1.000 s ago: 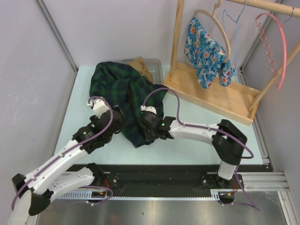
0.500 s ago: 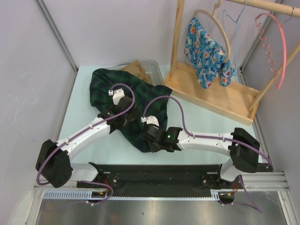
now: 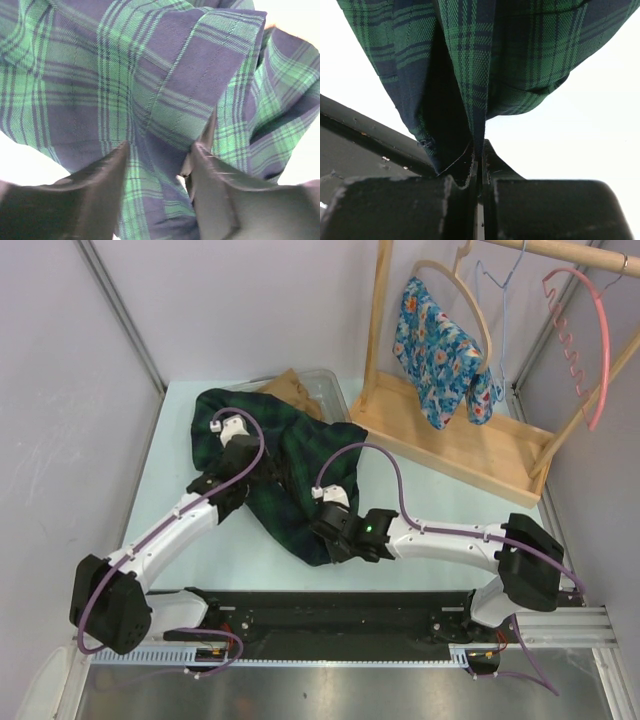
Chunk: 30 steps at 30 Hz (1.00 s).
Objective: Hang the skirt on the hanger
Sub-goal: Move the skirt to the center of the board
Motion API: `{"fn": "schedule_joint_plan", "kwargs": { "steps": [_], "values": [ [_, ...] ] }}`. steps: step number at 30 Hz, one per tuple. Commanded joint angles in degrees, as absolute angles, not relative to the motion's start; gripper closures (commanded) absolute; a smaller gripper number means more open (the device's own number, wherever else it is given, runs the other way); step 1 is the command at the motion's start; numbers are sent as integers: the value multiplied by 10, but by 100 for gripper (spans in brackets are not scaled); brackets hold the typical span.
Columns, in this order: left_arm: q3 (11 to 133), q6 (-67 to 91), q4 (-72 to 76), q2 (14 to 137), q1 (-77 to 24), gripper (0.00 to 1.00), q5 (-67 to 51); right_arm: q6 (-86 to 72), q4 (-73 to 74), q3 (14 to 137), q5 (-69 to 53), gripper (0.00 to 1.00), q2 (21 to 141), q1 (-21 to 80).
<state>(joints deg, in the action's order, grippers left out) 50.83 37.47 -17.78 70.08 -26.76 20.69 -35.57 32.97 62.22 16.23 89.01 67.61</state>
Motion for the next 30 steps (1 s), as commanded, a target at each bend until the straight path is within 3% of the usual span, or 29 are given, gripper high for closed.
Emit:
{"fn": "schedule_joint_plan", "kwargs": {
  "steps": [1,3,8,11,12,13,20,26,30],
  "values": [
    [526,343,-159,709,-258,52,192,-364,351,613,160,100,871,671],
    [524,333,-155,709,-257,62,185,-367,351,611,160,100,868,664],
    [530,313,-156,746,-250,55,163,-366,342,609,156,100,847,641],
    [553,303,-174,764,-246,80,182,-362,340,609,155,100,831,624],
    [575,298,-184,763,-243,95,192,-360,339,609,156,100,825,610],
    [588,293,-192,756,-241,100,205,-358,338,609,156,100,821,602],
    [706,269,-264,656,-237,100,243,-328,263,611,162,100,750,473],
    [761,251,-248,575,-237,100,232,-279,129,644,161,100,674,360],
    [795,213,-222,531,-237,100,187,-229,91,679,184,100,628,337]
  ]
}}
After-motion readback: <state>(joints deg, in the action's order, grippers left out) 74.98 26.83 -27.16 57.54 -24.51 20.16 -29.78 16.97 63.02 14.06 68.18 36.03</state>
